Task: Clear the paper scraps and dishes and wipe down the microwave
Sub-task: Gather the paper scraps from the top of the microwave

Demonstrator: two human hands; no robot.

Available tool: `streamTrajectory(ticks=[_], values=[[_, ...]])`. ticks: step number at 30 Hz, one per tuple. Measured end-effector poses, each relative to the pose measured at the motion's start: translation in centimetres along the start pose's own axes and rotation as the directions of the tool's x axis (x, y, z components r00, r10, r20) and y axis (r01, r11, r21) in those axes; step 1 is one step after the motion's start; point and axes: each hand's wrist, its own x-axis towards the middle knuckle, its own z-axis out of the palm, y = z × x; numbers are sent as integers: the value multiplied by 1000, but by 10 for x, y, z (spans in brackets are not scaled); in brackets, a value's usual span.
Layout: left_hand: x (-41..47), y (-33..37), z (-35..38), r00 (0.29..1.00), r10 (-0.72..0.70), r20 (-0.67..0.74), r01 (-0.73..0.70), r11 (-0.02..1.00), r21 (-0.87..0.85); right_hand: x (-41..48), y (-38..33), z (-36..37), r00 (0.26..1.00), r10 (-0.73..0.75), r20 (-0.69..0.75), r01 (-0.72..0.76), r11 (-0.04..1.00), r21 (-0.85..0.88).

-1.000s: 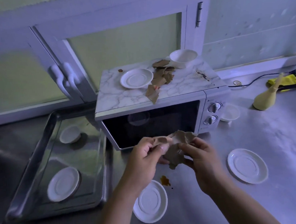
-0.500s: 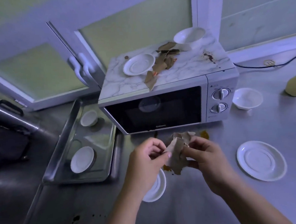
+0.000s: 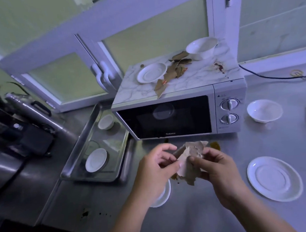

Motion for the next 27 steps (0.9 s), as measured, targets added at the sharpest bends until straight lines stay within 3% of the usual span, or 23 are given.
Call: streamTrajectory(ticks=[3, 8, 15, 23, 27], values=[[22, 5, -3, 991, 88, -101, -84, 995, 44, -2, -12, -15, 997, -53, -55, 54, 998, 14], [115, 14, -12, 961, 190, -200, -129, 950, 283, -9, -35, -46, 983, -98, -153, 108, 993, 55], [224, 32, -7, 981, 63, -184, 25, 895, 445, -20, -44, -83, 953, -117, -280, 132, 990, 37], [225, 24, 3, 958, 210, -195, -51, 794, 605, -24, -40, -103, 937, -94, -336, 121, 991, 59], [186, 40, 5, 898, 332, -287, -155, 852, 500, -19, -37, -93, 945, -91, -313, 112, 993, 48]])
